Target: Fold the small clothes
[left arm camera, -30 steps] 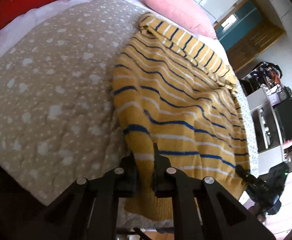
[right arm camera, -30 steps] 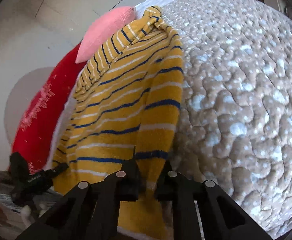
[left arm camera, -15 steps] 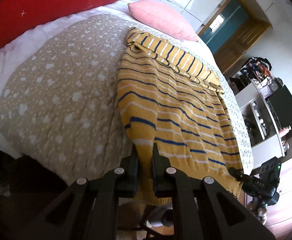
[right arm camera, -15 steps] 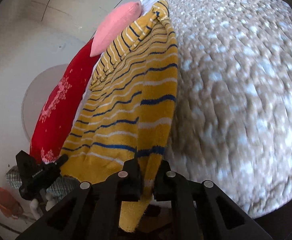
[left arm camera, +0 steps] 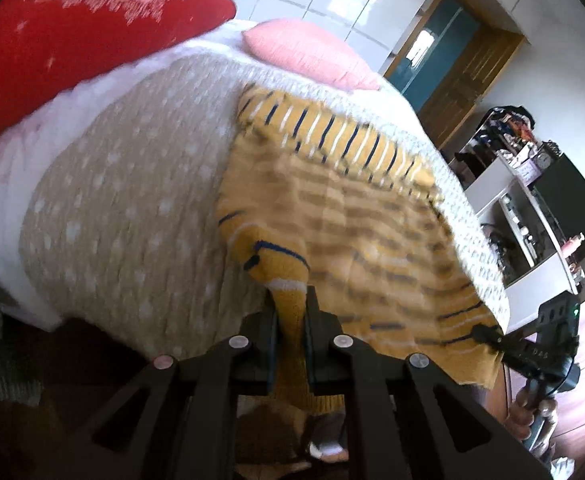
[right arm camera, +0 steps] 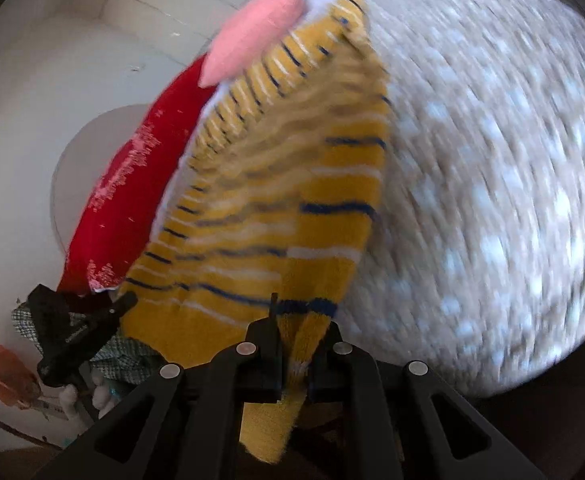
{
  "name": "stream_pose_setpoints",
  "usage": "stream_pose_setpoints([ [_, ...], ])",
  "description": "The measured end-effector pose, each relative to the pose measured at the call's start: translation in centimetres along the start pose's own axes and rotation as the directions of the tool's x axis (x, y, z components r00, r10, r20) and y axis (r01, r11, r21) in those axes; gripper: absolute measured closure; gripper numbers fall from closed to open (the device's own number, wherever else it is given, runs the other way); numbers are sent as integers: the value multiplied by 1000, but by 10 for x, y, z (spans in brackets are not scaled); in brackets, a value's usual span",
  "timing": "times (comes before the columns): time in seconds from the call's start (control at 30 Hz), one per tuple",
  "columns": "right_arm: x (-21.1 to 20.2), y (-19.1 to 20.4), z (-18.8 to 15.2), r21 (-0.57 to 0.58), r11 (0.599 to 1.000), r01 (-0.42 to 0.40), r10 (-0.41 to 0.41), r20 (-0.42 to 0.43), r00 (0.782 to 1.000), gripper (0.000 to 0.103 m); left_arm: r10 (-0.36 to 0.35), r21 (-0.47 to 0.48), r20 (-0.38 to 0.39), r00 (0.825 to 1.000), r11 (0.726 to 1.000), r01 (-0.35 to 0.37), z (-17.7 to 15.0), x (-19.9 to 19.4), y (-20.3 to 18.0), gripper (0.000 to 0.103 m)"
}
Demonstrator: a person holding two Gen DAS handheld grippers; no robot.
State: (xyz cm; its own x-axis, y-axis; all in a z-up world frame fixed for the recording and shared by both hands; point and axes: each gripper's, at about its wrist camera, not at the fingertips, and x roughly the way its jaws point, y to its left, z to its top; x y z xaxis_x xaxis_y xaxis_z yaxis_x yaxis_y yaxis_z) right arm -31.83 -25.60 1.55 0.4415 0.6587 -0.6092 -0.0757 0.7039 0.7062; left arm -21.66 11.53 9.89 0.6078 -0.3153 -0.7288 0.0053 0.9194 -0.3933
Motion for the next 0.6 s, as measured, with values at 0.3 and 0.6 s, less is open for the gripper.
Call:
stream_pose_setpoints([
  [0.3,14,42,109,-111,994,10,6,141,990,94,17,31,81,997,999,-20,109,31,-29,92],
  [0.6,63,42,226,-13,1000,10,-8,176,984,94,68,-41,11,998,997,-68,208,122,-23,92],
])
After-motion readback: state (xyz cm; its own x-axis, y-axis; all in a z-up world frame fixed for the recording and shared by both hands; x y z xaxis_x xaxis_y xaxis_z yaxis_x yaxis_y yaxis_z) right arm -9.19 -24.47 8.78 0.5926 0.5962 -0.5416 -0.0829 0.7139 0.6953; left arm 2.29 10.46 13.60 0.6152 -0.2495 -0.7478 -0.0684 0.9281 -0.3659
